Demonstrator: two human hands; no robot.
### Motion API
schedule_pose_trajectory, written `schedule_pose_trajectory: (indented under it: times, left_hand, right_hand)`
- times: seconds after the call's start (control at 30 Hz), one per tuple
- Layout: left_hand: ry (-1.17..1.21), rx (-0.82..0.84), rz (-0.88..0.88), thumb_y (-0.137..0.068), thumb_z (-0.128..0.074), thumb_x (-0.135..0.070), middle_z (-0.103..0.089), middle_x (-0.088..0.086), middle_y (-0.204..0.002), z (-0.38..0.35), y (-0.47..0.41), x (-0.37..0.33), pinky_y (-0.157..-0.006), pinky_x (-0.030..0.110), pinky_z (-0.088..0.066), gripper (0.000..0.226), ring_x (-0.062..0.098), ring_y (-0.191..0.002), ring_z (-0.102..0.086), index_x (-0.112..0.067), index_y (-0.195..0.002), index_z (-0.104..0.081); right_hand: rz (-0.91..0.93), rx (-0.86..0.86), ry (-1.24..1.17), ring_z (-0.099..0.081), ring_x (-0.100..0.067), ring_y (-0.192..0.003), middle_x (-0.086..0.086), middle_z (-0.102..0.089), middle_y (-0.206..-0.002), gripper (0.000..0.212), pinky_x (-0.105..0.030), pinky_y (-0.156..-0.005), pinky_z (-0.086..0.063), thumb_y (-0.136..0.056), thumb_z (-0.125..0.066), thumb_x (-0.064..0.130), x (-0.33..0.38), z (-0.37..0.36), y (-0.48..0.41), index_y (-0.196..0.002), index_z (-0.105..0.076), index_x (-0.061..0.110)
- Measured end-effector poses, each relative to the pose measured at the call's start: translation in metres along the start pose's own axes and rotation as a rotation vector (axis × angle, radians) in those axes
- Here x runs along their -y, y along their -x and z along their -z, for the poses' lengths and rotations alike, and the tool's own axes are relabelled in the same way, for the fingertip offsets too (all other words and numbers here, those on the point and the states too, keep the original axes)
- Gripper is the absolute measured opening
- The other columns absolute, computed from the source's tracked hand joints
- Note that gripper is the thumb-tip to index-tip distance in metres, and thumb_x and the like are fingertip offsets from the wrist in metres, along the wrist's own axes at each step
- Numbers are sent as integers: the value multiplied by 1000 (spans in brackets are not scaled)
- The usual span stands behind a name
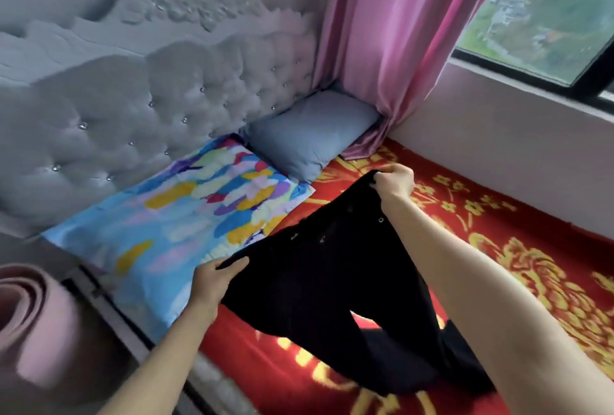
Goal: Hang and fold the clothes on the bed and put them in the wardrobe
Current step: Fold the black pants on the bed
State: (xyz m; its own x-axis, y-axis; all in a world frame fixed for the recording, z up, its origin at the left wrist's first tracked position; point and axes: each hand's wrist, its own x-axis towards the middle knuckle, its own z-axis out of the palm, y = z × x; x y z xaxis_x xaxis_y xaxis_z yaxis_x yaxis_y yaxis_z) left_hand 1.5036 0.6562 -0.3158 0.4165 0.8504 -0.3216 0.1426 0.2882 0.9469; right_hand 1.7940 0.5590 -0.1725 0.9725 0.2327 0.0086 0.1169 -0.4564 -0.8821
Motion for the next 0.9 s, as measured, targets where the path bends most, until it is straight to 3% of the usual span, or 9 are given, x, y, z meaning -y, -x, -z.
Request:
schedule_pose_trajectory:
  times: [0.1,0.17,0.23,0.37,0.47,0.57,0.67,0.77,0.9]
  left_hand:
    - [15,-189,-83,-78,-74,-17,-55,6,-68,48,-65,-35,-57,27,-42,20,17,-66,-48,-2,-69,-66]
    - [-22,-331,-98,-83,-70,-18,-62,13,-82,75,-103,-48,-71,33,-44,24,22,-79,-57,5,-89,-69]
    - [-39,-392,-38,-87,-65,-14,-62,19,-116,95,-133,-45,-92,36,-43,37,29,-108,-58,4,-119,-59]
    - [-220,-217,122,-89,-62,-15,-36,18,-146,110,-150,3,-110,42,-30,64,31,-133,-37,-3,-144,-30]
    - [-318,-126,219,-90,-60,-15,-34,19,-147,95,-138,35,-110,42,-29,64,32,-134,-35,-6,-145,-29]
    - [-382,-38,264,-90,-59,-16,-37,19,-145,69,-128,49,-109,41,-30,63,33,-132,-37,-8,-145,-30]
    - [-407,70,277,-91,-58,-17,-37,18,-145,40,-122,54,-109,42,-32,62,31,-132,-38,-11,-145,-29]
    - [-454,135,266,-91,-57,-17,-37,18,-145,14,-120,55,-107,40,-33,61,30,-132,-39,-13,-145,-30]
    - [-584,196,250,-91,-57,-20,-39,17,-144,-22,-119,62,-104,39,-33,59,30,-129,-41,-15,-144,-32]
  right_hand:
    - [148,211,-140,-58,-13,-89,3,-58,-103,44,-24,-82,-49,-81,-63,10,72,-74,7,-125,-57,15]
    - [160,303,-175,-51,-8,-87,7,-47,-105,52,-19,-75,-42,-85,-61,14,94,-108,19,-135,-47,18]
    - [140,356,-128,-49,-8,-81,2,-46,-106,48,-14,-67,-40,-87,-59,11,83,-124,31,-134,-48,12]
    - [-47,382,85,-52,-14,-75,-1,-59,-97,35,-19,-55,-41,-88,-56,7,-3,-115,53,-123,-57,3]
    - [-278,376,207,-60,-30,-98,-19,-58,-125,39,-35,-82,-51,-91,-51,8,-65,-92,61,-129,-52,-4]
    - [-365,362,242,-48,-27,-123,-13,-48,-138,43,-33,-96,-40,-93,-51,12,-98,-72,62,-135,-46,1]
    - [-414,333,269,-50,-25,-118,-8,-51,-130,39,-30,-88,-40,-94,-51,13,-123,-52,60,-131,-49,3]
    - [-450,309,293,-58,-20,-93,-1,-53,-99,15,-27,-74,-38,-92,-49,13,-145,-34,60,-104,-57,11]
    - [-499,291,361,-60,-27,-103,-11,-59,-116,38,-35,-81,-49,-92,-52,13,-178,-11,62,-129,-51,6]
